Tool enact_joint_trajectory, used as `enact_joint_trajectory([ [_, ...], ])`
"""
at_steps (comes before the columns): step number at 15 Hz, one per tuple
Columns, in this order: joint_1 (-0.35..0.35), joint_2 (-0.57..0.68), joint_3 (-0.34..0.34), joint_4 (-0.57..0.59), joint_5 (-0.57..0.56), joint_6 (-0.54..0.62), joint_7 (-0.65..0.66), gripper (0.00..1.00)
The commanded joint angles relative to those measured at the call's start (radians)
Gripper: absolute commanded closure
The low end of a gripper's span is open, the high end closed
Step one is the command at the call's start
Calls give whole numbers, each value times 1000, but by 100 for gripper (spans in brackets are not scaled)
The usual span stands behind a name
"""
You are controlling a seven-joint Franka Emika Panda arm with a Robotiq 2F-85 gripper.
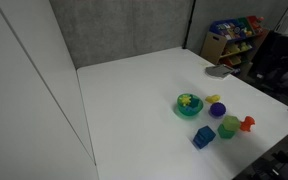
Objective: Pick up the lime green block and put it on the table
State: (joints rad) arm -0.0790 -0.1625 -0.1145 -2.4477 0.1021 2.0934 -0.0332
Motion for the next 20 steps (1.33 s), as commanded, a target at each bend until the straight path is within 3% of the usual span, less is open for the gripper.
enact_joint_trajectory([
  [1, -6, 105, 0, -23, 43, 114, 10, 0],
  [6, -8, 254, 8, -48, 93, 304, 34, 0],
  [13, -11, 286, 13, -50, 87, 307, 16, 0],
  [20, -18, 373, 26, -66, 135, 451, 10, 0],
])
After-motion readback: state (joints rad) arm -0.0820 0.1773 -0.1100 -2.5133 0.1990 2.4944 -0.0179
